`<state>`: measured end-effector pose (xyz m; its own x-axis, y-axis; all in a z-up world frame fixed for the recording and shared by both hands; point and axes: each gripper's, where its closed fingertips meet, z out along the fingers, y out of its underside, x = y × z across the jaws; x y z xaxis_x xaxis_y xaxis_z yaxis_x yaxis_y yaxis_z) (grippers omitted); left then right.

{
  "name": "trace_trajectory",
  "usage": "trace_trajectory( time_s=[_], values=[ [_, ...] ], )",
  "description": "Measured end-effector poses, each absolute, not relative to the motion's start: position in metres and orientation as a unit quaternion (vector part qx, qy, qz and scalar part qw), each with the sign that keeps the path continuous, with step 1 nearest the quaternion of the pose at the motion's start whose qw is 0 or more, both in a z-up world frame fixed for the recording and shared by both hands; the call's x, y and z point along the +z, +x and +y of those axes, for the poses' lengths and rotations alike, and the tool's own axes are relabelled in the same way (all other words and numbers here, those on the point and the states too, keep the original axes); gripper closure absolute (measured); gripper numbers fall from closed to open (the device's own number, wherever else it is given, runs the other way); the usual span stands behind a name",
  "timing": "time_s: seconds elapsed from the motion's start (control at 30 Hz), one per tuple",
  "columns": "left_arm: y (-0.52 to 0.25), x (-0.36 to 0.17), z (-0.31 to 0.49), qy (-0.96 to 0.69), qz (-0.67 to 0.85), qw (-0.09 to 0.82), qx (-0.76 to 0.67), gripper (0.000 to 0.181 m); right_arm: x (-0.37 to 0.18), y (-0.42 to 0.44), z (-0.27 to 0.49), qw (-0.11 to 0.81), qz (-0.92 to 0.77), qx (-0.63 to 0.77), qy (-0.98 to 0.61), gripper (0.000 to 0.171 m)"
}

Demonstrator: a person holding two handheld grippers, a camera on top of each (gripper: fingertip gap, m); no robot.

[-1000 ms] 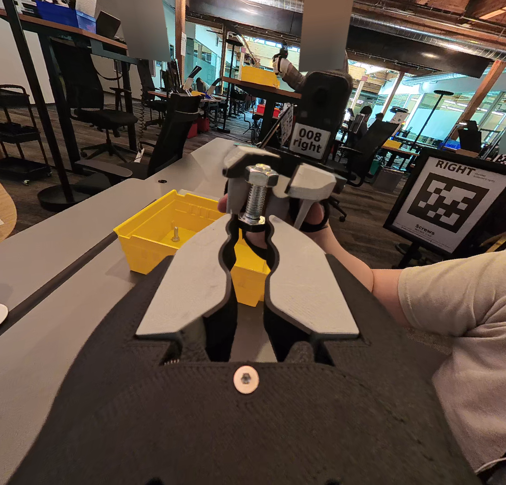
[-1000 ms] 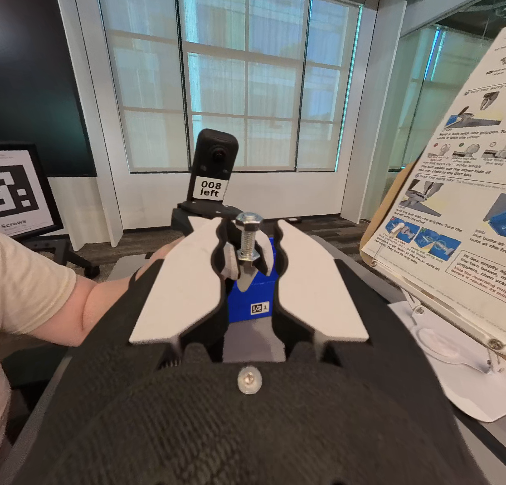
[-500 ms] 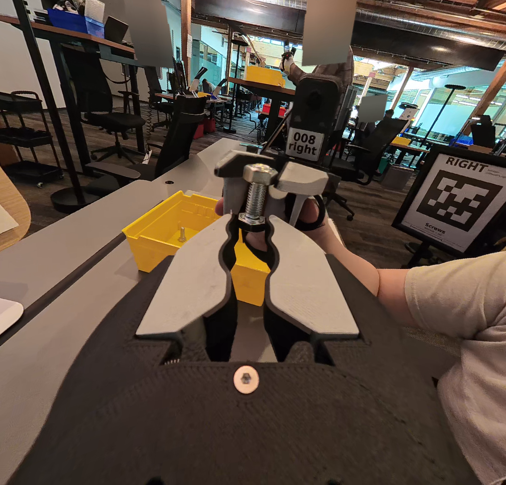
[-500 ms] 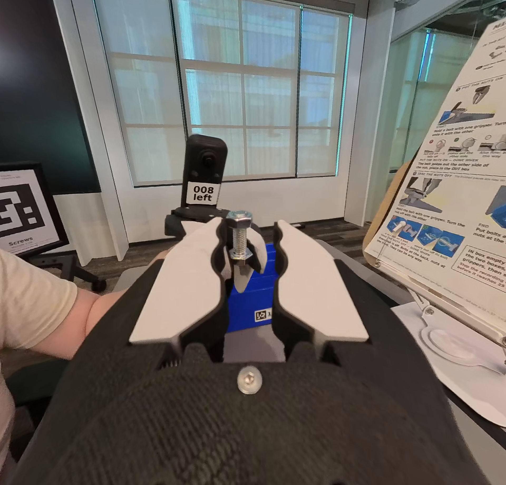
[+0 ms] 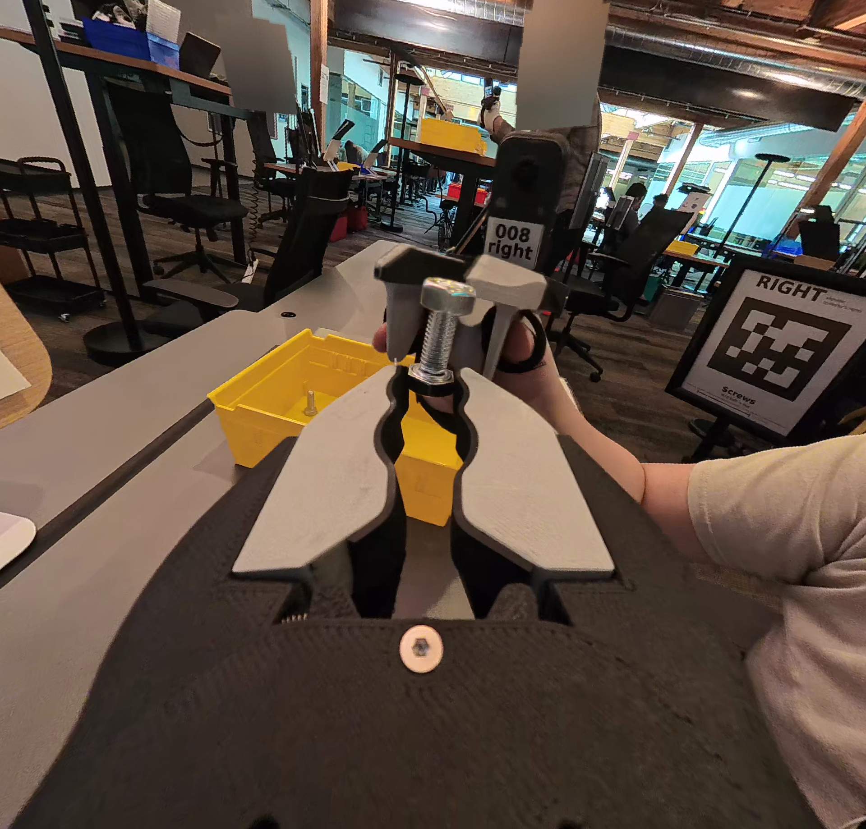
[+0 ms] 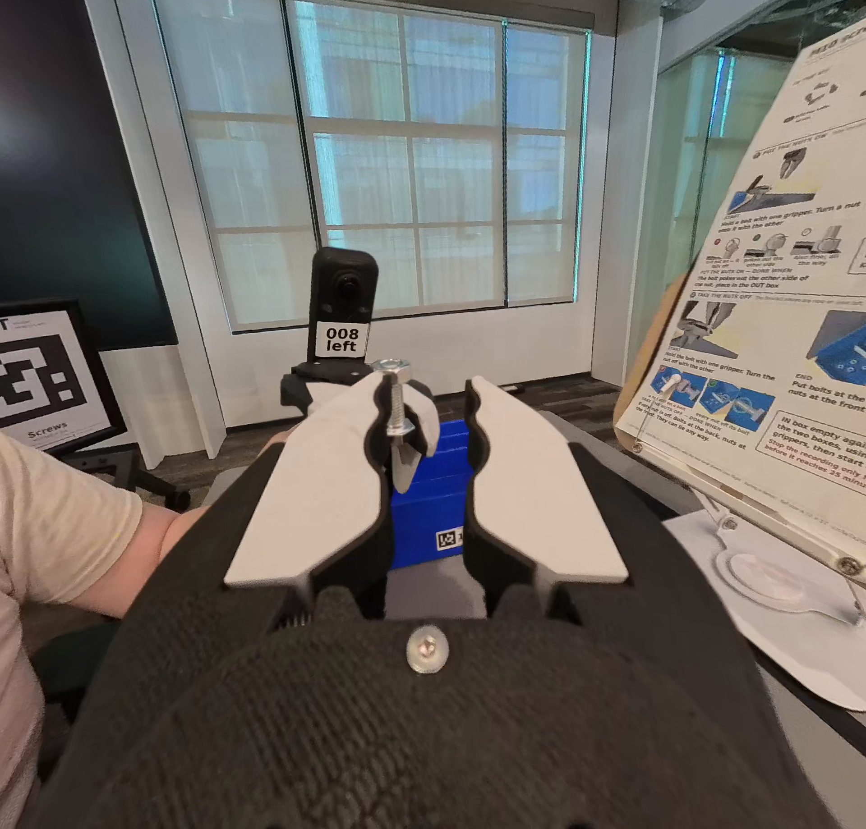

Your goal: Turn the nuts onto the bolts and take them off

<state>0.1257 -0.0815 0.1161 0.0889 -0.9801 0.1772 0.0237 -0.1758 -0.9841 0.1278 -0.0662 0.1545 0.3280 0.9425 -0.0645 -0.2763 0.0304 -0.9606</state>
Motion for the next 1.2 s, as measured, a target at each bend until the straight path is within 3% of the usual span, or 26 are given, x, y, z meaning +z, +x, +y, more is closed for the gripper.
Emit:
trace_trajectory(
  time_s=[0.73, 0.97, 1.07, 1.2],
  values=[
    [0.128, 0.113, -0.078, -0.569, 0.430, 0.504, -0.487, 0.163, 0.155, 0.107, -0.075, 0.657, -0.336, 0.438, -0.513, 0.136],
    [0.129, 0.115, -0.084, -0.561, 0.442, 0.490, -0.501, 0.163, 0.157, 0.107, -0.081, 0.656, -0.354, 0.437, -0.503, 0.153],
    [0.132, 0.116, -0.099, -0.539, 0.464, 0.441, -0.548, 0.163, 0.158, 0.108, -0.095, 0.630, -0.392, 0.471, -0.477, 0.152],
    [0.132, 0.115, -0.153, -0.472, 0.525, 0.262, -0.658, 0.163, 0.155, 0.117, -0.144, 0.528, -0.487, 0.587, -0.373, 0.152]
  ],
)
